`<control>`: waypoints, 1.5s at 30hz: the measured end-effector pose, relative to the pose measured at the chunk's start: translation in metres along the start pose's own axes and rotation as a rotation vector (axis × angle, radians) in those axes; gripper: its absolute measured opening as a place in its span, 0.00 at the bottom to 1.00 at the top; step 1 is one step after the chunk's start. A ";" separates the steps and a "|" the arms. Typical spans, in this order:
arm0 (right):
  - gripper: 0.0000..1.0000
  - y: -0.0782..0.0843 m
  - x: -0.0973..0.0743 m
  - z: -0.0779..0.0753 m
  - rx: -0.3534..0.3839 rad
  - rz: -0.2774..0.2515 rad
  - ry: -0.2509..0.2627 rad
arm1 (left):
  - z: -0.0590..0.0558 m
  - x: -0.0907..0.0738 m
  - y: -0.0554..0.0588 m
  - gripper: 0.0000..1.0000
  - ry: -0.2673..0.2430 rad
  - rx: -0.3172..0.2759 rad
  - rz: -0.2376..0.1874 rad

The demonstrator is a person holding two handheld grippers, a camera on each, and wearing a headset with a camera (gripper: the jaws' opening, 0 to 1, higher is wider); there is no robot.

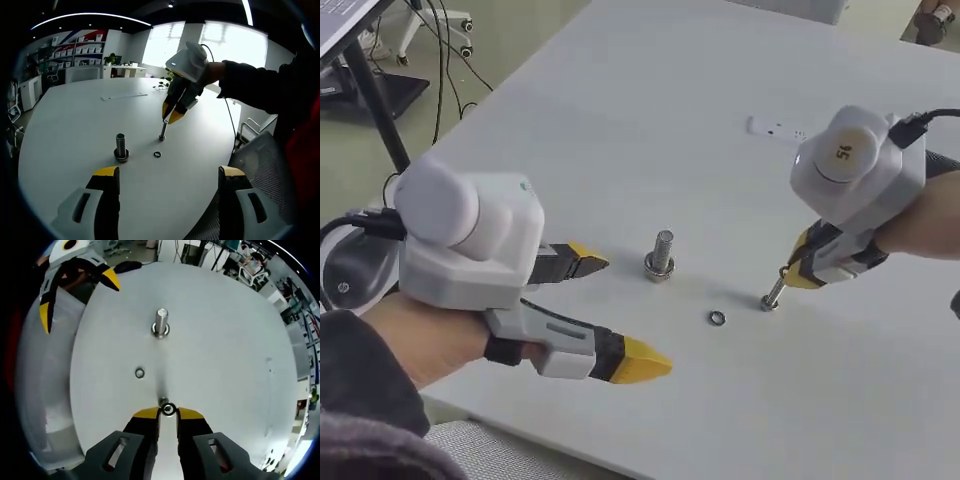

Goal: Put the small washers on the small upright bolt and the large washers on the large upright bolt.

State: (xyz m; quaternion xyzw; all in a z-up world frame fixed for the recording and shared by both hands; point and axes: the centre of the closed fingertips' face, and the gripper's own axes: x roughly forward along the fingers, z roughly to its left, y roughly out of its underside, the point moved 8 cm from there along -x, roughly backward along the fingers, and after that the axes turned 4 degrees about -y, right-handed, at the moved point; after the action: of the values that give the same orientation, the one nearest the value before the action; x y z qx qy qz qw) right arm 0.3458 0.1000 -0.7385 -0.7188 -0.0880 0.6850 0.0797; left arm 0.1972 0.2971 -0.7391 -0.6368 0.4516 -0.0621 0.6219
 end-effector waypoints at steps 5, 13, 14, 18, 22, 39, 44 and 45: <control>0.13 0.000 0.003 0.000 0.002 0.003 -0.009 | 0.001 0.000 0.001 0.80 -0.001 -0.003 0.002; 0.13 0.000 0.013 0.002 0.007 0.010 -0.025 | 0.001 -0.001 0.002 0.80 -0.003 -0.007 0.006; 0.13 0.000 0.014 0.002 0.010 0.009 -0.027 | 0.001 -0.001 0.002 0.80 -0.004 -0.008 0.006; 0.13 0.002 0.018 0.002 0.018 0.010 -0.034 | 0.001 -0.002 0.003 0.80 -0.006 -0.011 0.007; 0.13 0.004 0.027 0.000 0.029 0.008 -0.046 | 0.001 -0.001 0.003 0.80 -0.005 -0.009 0.010; 0.14 0.009 0.046 0.003 0.046 0.013 -0.066 | 0.003 -0.002 0.005 0.80 -0.010 -0.016 0.014; 0.14 0.009 0.048 0.002 0.047 0.008 -0.062 | 0.003 -0.001 0.005 0.80 -0.010 -0.015 0.016; 0.14 0.009 0.048 0.002 0.046 0.008 -0.062 | 0.003 -0.001 0.005 0.80 -0.009 -0.015 0.016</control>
State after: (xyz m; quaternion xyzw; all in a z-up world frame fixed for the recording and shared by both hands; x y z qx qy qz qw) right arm 0.3460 0.1021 -0.7874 -0.6956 -0.0718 0.7090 0.0906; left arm 0.1957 0.3010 -0.7433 -0.6382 0.4542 -0.0510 0.6196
